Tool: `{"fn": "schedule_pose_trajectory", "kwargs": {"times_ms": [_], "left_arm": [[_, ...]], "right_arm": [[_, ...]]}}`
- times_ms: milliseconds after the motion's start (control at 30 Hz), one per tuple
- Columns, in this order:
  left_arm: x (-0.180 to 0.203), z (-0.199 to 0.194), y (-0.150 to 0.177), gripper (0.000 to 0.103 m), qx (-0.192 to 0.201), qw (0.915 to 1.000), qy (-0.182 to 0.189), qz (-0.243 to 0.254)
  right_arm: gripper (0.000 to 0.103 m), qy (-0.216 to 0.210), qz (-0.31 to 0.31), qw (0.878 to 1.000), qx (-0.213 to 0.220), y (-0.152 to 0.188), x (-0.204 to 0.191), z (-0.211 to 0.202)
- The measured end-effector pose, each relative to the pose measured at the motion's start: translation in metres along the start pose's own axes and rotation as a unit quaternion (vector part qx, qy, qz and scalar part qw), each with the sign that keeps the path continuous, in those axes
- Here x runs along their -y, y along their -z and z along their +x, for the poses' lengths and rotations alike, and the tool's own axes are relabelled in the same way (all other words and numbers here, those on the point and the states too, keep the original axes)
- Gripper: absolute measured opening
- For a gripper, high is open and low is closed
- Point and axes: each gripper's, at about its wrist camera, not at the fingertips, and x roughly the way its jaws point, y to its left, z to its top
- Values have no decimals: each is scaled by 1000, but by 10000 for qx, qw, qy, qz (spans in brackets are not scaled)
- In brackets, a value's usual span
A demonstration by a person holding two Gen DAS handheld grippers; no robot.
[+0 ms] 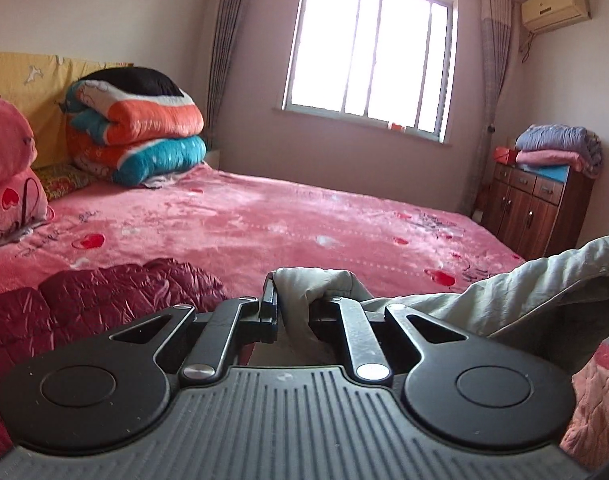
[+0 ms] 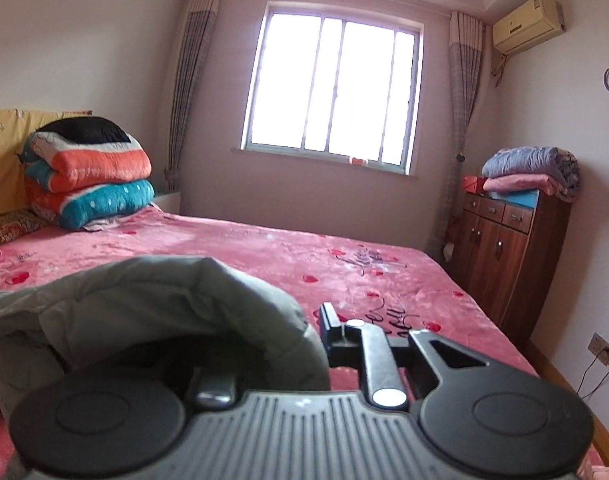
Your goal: Fold large clothes
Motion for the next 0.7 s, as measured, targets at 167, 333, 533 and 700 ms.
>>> {"fn": "schedule_pose_trajectory", "kwargs": {"times_ms": [167, 333, 533, 700], "left_arm": [[-5, 46, 29, 30, -342, 9994, -74, 12], [-18, 62, 48, 62, -464, 9987, -163, -93], [-30, 57, 59, 82, -462, 9984, -294, -112], [-34, 46, 58, 90, -465, 9983, -330, -113]], "right_arm": [[39, 95, 37, 9991, -422, 29, -4, 38], [75, -4, 119, 9970, -769, 53, -3, 56], [96, -79, 70, 9949, -999, 70, -10, 52], [99, -394, 28, 9928, -1129, 68, -25, 38]]}}
